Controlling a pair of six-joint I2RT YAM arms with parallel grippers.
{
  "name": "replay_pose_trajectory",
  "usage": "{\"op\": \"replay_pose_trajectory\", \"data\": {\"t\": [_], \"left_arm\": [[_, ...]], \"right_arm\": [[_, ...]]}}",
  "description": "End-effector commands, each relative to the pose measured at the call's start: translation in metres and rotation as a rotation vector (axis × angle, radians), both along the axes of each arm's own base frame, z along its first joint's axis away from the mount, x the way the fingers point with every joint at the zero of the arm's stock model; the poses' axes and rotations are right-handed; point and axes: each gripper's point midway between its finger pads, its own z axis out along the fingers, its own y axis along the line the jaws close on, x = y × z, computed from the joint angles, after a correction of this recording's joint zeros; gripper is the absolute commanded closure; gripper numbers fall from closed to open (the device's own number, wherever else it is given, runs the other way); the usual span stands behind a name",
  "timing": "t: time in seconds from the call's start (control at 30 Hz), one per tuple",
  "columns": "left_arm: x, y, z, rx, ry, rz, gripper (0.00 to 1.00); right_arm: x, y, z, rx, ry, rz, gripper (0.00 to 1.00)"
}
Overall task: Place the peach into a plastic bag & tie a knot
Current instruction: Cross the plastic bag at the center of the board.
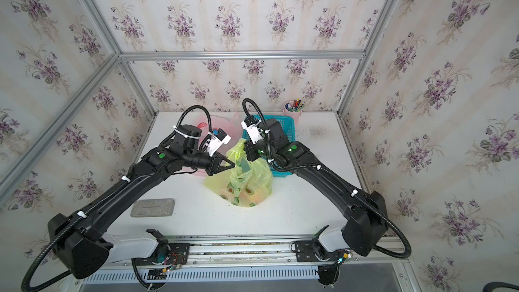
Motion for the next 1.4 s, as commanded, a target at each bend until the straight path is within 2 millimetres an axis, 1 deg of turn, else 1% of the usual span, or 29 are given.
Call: {"op": "replay_pose_trajectory", "data": {"t": [0.0,0.13,0.17,0.23,0.27,0.3,0.33,0.4,0.53,0.57,0.63,0.77,0.8,0.87,0.93,0.97,1.0,1.03,1.1,1.13,1.17,1.2,1.23,1.33,1.37], "left_arm": [[-0.004,-0.004,0.006,-0.016,0.000,-0.025,0.96],[-0.002,-0.004,0.001,0.005,-0.004,-0.012,0.95],[0.001,-0.002,-0.003,0.021,-0.007,0.006,0.94],[0.010,0.004,-0.009,0.061,-0.024,0.060,0.87],[0.012,0.006,-0.009,0.072,-0.032,0.075,0.86],[0.014,0.008,-0.010,0.081,-0.039,0.088,0.81],[0.016,0.011,-0.011,0.096,-0.043,0.106,0.71],[0.018,0.017,-0.011,0.129,-0.055,0.127,0.63],[0.019,0.028,-0.011,0.192,-0.091,0.149,0.42],[0.019,0.029,-0.011,0.197,-0.099,0.142,0.39],[0.017,0.027,-0.013,0.205,-0.107,0.116,0.37],[0.021,0.025,-0.025,0.237,-0.109,0.086,0.36],[0.023,0.023,-0.028,0.245,-0.108,0.082,0.37],[0.027,0.020,-0.028,0.243,-0.120,0.087,0.44],[0.028,0.014,-0.024,0.210,-0.147,0.087,0.57],[0.029,0.013,-0.022,0.194,-0.157,0.093,0.65],[0.029,0.012,-0.020,0.180,-0.163,0.095,0.75],[0.030,0.013,-0.019,0.177,-0.170,0.102,0.84],[0.031,0.016,-0.019,0.185,-0.174,0.123,0.96],[0.030,0.018,-0.021,0.193,-0.171,0.133,1.00],[0.029,0.021,-0.021,0.198,-0.168,0.140,1.00],[0.027,0.022,-0.020,0.199,-0.162,0.142,1.00],[0.025,0.023,-0.020,0.198,-0.152,0.146,1.00],[0.019,0.026,-0.016,0.191,-0.134,0.154,1.00],[0.017,0.027,-0.016,0.194,-0.130,0.155,1.00]], "right_arm": [[0.017,-0.002,0.015,0.023,-0.071,-0.077,1.00],[0.012,0.003,0.022,0.059,-0.094,-0.049,1.00],[0.008,0.004,0.023,0.066,-0.095,-0.029,1.00],[-0.004,0.009,0.025,0.082,-0.099,0.044,1.00],[-0.010,0.012,0.024,0.086,-0.094,0.083,1.00],[-0.016,0.014,0.024,0.089,-0.090,0.121,1.00],[-0.020,0.014,0.023,0.085,-0.085,0.138,1.00],[-0.025,0.013,0.021,0.078,-0.082,0.158,1.00],[-0.041,0.016,0.019,0.084,-0.052,0.240,1.00],[-0.045,0.017,0.020,0.091,-0.043,0.258,1.00],[-0.054,0.021,0.021,0.110,-0.026,0.309,1.00],[-0.061,0.027,0.020,0.124,0.005,0.365,1.00],[-0.063,0.028,0.019,0.128,0.013,0.379,1.00],[-0.064,0.031,0.018,0.136,0.029,0.400,1.00],[-0.066,0.034,0.015,0.143,0.044,0.418,1.00],[-0.066,0.034,0.014,0.144,0.050,0.420,1.00],[-0.066,0.035,0.013,0.140,0.054,0.420,1.00],[-0.064,0.034,0.010,0.134,0.060,0.412,1.00],[-0.060,0.032,0.009,0.121,0.062,0.387,1.00],[-0.058,0.031,0.008,0.112,0.060,0.373,1.00],[-0.055,0.030,0.007,0.103,0.059,0.358,0.96],[-0.052,0.027,0.007,0.090,0.053,0.338,0.86],[-0.049,0.025,0.006,0.078,0.048,0.316,0.79],[-0.045,0.021,0.004,0.057,0.040,0.285,0.70],[-0.044,0.021,0.003,0.052,0.040,0.278,0.69]]}}
